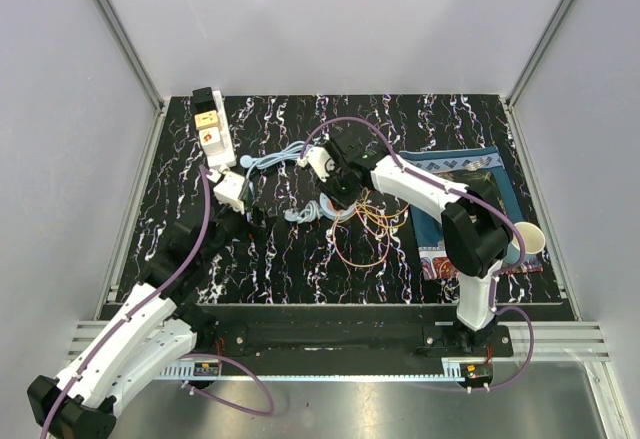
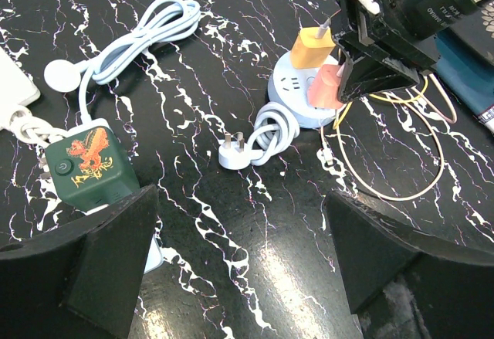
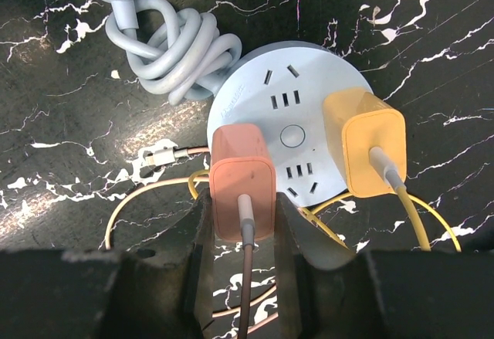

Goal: Insert the plug
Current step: Insert the plug into the socket.

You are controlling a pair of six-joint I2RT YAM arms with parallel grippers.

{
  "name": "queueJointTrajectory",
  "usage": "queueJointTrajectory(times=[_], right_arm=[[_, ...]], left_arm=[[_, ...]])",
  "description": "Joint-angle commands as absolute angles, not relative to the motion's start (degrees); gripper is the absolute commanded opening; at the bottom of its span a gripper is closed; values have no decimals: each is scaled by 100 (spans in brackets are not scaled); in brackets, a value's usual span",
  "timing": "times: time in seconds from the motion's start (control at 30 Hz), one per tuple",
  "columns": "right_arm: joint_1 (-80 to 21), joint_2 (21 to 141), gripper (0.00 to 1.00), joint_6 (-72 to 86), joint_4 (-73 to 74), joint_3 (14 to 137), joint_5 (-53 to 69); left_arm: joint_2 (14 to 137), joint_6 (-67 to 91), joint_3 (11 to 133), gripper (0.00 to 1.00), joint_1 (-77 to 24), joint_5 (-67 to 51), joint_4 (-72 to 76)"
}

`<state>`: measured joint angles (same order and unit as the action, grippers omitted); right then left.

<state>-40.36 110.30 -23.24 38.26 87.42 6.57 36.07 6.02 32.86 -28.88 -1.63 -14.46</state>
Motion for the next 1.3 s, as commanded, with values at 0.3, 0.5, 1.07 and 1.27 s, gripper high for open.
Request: queueJointTrajectory(times=[0.3,0.5,1.07,1.27], right_arm=[[-4263,10828,0,-2759,3806,8025,238],[-4447,10907,0,-2918,3797,8112,62],[-4588,11803,0,-3032,4579,8912,35],[-4588,12111,0,-2997,4720,8807,26]], left_arm=[[3489,589,3270,92,-2865,-79,-1134],[3489,589,3278,92,-2874,-79,-1134],[3419,606,3287,92,-2874,-97,-1178],[3366,589,3287,93,-2865,-53,-1186]])
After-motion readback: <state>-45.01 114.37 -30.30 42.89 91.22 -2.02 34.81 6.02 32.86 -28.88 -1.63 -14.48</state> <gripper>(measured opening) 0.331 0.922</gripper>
